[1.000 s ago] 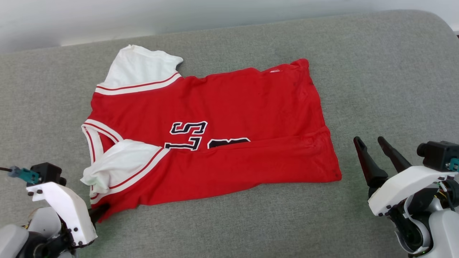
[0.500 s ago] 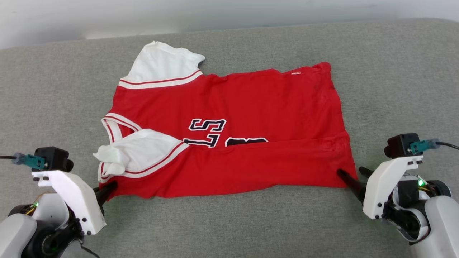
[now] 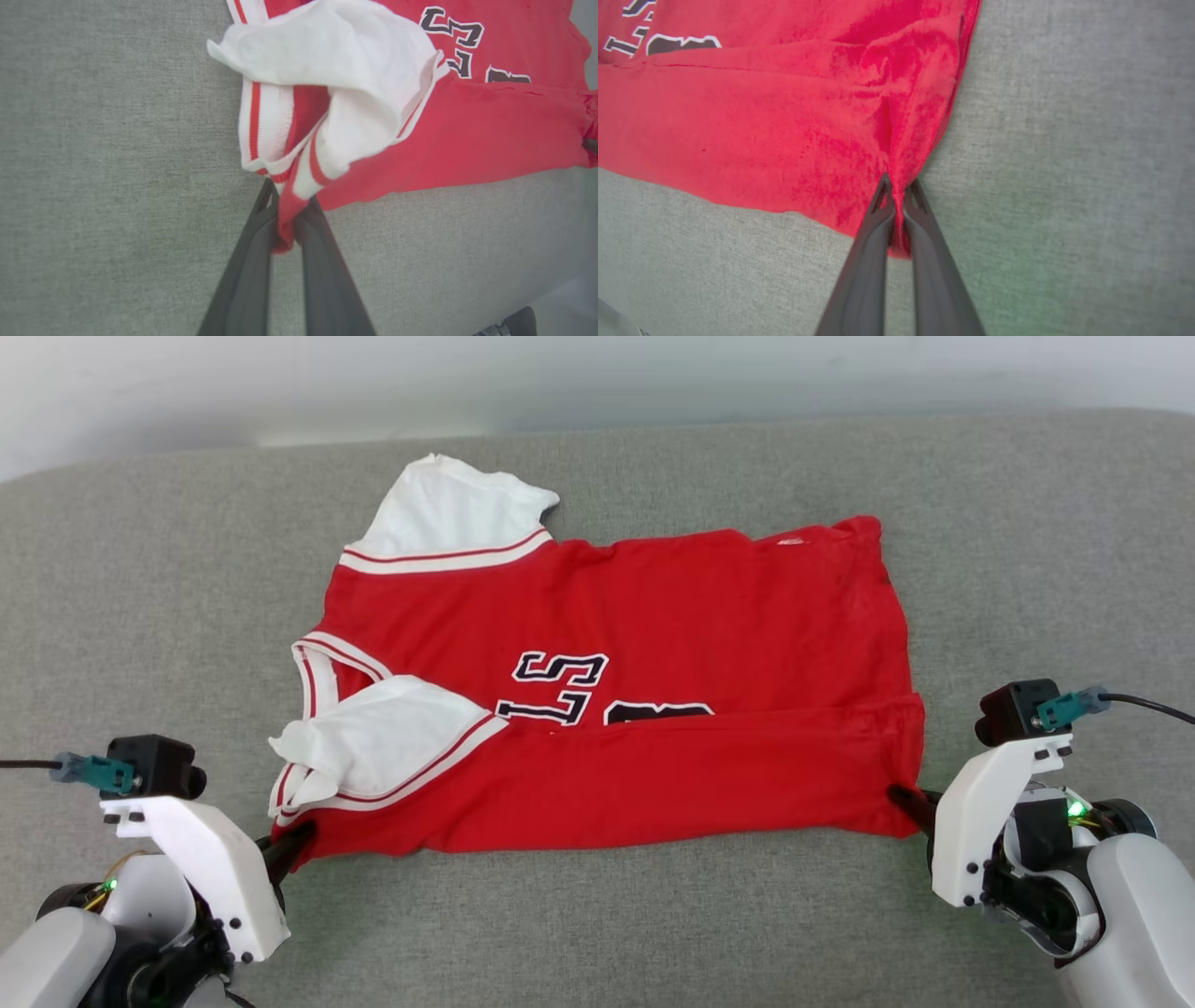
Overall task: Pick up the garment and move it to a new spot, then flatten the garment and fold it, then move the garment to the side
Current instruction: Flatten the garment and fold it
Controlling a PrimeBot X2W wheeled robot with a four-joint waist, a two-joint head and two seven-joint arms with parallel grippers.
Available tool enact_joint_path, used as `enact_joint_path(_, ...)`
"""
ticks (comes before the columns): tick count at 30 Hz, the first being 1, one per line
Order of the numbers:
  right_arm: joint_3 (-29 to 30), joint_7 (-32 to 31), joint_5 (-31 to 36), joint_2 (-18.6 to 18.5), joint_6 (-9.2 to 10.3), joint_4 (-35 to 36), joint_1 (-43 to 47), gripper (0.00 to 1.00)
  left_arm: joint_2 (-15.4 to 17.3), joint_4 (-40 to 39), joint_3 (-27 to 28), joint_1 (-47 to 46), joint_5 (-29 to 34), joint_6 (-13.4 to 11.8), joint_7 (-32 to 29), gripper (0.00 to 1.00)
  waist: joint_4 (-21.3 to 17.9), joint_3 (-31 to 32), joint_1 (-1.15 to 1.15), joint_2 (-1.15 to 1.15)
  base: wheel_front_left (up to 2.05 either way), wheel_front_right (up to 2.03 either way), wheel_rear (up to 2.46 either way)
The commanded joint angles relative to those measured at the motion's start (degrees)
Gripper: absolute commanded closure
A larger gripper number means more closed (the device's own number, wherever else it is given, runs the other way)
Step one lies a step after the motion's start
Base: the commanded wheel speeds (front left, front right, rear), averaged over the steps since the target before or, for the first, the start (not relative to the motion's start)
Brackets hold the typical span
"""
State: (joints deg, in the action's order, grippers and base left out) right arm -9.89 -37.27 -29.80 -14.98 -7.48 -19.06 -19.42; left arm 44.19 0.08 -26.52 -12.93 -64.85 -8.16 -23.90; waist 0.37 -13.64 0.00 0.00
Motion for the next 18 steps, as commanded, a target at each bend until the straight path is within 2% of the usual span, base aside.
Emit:
enact_joint_path(1, -0.6, 0.2, -0.4, -0.3, -0.02, 0.3, 0.8, 1.00, 0.0, -0.1, 0.5, 1.0, 0.0, -0.6, 0.7, 1.00, -0.3, 1.3, 0.00, 0.00, 0.00, 0.00, 0.00)
enact_joint_path(8, -0.4, 0.4, -1.5, -2.0, -0.01, 3.8, 3.7, 1.00, 0.1, -2.3, 1.5, 7.0, -1.6, -2.7, 2.6, 1.00, -0.2, 7.7, 0.00, 0.00, 0.00, 0.00, 0.00)
enact_joint_path(18, 2.1, -5.7, -2.5, -2.0, 0.00, 11.5, 15.4, 1.00, 1.8, -6.8, 2.0, 18.2, -4.3, -6.5, 3.4, 1.00, 0.2, 12.6, 0.00, 0.00, 0.00, 0.00, 0.00)
